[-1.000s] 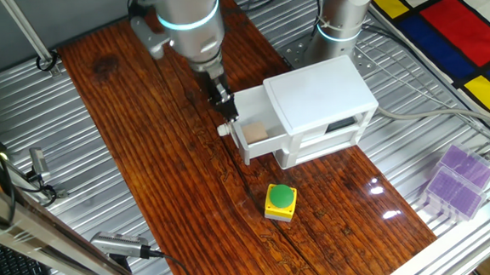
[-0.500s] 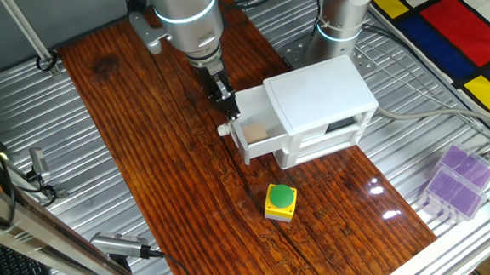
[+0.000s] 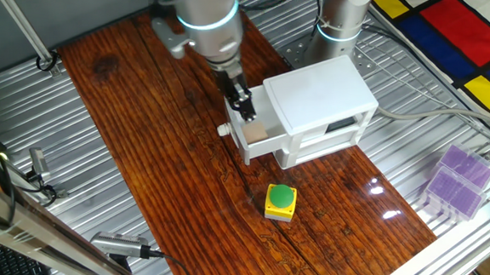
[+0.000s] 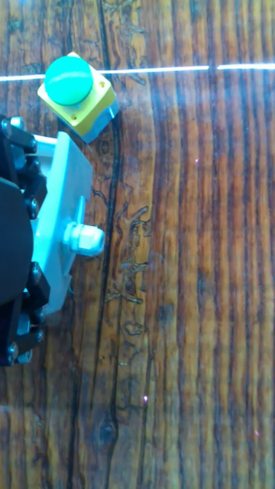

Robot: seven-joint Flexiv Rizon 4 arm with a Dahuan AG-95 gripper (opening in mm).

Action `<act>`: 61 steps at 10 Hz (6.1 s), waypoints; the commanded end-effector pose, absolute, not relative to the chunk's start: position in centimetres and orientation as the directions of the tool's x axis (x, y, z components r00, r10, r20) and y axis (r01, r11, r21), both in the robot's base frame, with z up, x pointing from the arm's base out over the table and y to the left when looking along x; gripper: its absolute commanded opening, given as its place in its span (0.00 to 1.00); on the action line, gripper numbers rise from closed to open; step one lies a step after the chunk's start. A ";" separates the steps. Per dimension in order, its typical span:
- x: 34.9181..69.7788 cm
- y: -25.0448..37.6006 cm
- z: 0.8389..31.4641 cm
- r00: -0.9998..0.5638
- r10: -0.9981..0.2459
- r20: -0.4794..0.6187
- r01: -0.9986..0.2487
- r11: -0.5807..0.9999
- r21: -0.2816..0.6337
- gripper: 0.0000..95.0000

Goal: Take something out of a drawer

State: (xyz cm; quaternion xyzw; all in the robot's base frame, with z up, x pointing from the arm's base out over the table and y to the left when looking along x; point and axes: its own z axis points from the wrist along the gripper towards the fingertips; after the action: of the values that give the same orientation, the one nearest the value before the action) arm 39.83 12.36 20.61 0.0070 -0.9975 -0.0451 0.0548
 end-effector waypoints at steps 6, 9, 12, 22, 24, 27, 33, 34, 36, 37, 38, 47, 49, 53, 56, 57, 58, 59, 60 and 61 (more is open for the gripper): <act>38.0 13.1 18.5 -0.993 0.045 0.110 0.054 0.995 0.083 0.80; 37.8 13.2 17.8 -0.992 0.053 0.111 0.062 0.995 0.082 0.80; 37.8 13.2 17.3 -0.993 0.052 0.107 0.061 0.994 0.085 1.00; 37.2 13.4 15.8 -0.995 0.052 0.083 0.059 0.995 0.083 1.00; 37.2 13.3 15.4 -0.996 0.047 0.077 0.053 0.995 0.083 1.00; 37.2 13.3 15.2 -0.996 0.044 0.074 0.051 0.995 0.083 0.80; 37.2 13.3 15.3 -0.995 0.066 0.079 0.073 0.994 0.085 0.00; 37.2 13.4 15.4 -0.995 0.066 0.081 0.073 0.993 0.088 0.00; 37.1 13.5 15.8 -0.994 0.065 0.085 0.073 0.993 0.092 0.00; 37.0 13.5 16.1 -0.994 0.065 0.091 0.073 0.993 0.091 0.00; 37.0 13.6 16.3 -0.994 0.064 0.093 0.073 0.993 0.092 0.00; 36.7 13.9 17.4 -0.993 0.054 0.104 0.062 0.996 0.069 0.00; 36.7 13.9 17.5 -0.993 0.052 0.105 0.059 0.996 0.064 0.00; 36.6 14.0 17.8 -0.993 0.049 0.111 0.056 0.997 0.060 0.00; 36.5 14.0 18.2 -0.992 0.045 0.116 0.052 0.997 0.059 0.00; 36.5 14.0 18.4 -0.992 0.045 0.119 0.052 0.997 0.059 0.00; 36.5 14.0 18.6 -0.992 0.043 0.121 0.050 0.997 0.060 0.00; 36.5 14.0 18.7 -0.992 0.041 0.122 0.048 0.997 0.059 0.00; 36.8 14.0 18.9 -0.992 0.041 0.122 0.048 0.997 0.054 0.00; 37.2 13.9 19.2 -0.992 0.033 0.124 0.040 0.998 0.053 0.20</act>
State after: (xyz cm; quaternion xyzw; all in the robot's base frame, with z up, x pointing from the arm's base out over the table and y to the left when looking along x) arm 37.23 13.84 19.39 -0.0178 -0.9977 -0.0261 0.0601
